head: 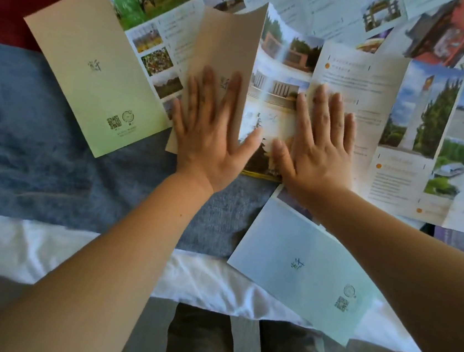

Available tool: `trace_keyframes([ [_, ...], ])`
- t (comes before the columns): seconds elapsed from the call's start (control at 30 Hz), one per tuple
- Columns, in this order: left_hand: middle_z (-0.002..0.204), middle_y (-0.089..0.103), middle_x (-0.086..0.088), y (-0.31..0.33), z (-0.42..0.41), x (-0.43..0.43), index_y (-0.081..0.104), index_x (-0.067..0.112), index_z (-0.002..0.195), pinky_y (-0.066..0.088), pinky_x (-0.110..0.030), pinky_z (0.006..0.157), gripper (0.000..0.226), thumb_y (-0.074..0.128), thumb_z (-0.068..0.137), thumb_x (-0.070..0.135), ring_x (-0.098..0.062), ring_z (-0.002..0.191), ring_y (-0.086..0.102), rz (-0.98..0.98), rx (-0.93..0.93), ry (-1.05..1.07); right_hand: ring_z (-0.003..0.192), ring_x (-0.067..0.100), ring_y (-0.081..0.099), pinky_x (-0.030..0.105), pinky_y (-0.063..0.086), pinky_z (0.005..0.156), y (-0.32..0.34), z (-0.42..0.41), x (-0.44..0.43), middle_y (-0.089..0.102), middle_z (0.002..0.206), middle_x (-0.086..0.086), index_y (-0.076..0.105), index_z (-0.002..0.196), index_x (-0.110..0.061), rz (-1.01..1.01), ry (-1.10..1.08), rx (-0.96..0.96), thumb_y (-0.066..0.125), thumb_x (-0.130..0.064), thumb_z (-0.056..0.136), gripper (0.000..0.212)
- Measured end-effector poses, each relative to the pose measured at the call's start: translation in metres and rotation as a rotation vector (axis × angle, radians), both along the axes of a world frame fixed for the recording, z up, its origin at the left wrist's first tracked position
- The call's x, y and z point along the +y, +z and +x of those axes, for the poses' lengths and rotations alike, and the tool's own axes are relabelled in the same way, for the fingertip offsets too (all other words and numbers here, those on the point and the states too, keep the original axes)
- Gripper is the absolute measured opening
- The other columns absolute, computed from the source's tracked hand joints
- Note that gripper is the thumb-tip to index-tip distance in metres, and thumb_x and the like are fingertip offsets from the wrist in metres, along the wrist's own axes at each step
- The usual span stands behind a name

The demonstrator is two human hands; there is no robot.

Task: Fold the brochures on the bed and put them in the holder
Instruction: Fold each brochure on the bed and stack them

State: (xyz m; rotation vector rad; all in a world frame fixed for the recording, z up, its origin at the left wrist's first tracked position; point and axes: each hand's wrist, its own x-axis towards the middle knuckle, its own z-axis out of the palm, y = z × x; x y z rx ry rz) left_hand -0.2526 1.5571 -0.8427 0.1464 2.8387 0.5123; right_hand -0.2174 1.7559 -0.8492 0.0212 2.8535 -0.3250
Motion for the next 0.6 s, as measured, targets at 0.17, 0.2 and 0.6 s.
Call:
trace_keyframes([
  [0.17,0.172,-0.005,-0.017,0.003,0.012,0.025,-0.001,0.025,0.165,-0.007,-0.061,0.124,0.087,0.034,0.093,0.061,-0.038,0.158,-0.007,-0.021,-0.024,0.015,0.160,0.025,-0.005,0.045,0.003,0.128,0.013,-0.003,0.027,-0.002,0.174,0.003,0.009,0.166,-0.024,-0.063,0.047,-0.006,0.028,-0.057,0.105,0.073],
  [0.2,0.172,-0.006,-0.017,0.003,0.013,0.028,-0.003,0.025,0.164,-0.007,-0.062,0.124,0.087,0.033,0.093,0.059,-0.038,0.158,-0.008,-0.028,-0.028,0.020,0.160,0.028,-0.006,0.047,0.002,0.127,0.016,0.000,0.036,-0.005,0.174,0.006,0.010,0.166,-0.026,-0.032,0.033,0.001,0.030,-0.063,0.102,0.077],
  [0.6,0.173,0.000,-0.009,0.004,0.028,0.065,-0.006,0.031,0.163,-0.005,-0.063,0.123,0.076,0.012,0.098,0.067,-0.031,0.159,-0.001,-0.105,0.019,0.013,0.157,0.030,-0.021,0.049,-0.002,0.128,0.013,0.047,0.100,-0.020,0.172,0.006,-0.010,0.163,-0.041,0.087,0.008,-0.093,0.010,-0.076,0.100,0.075],
])
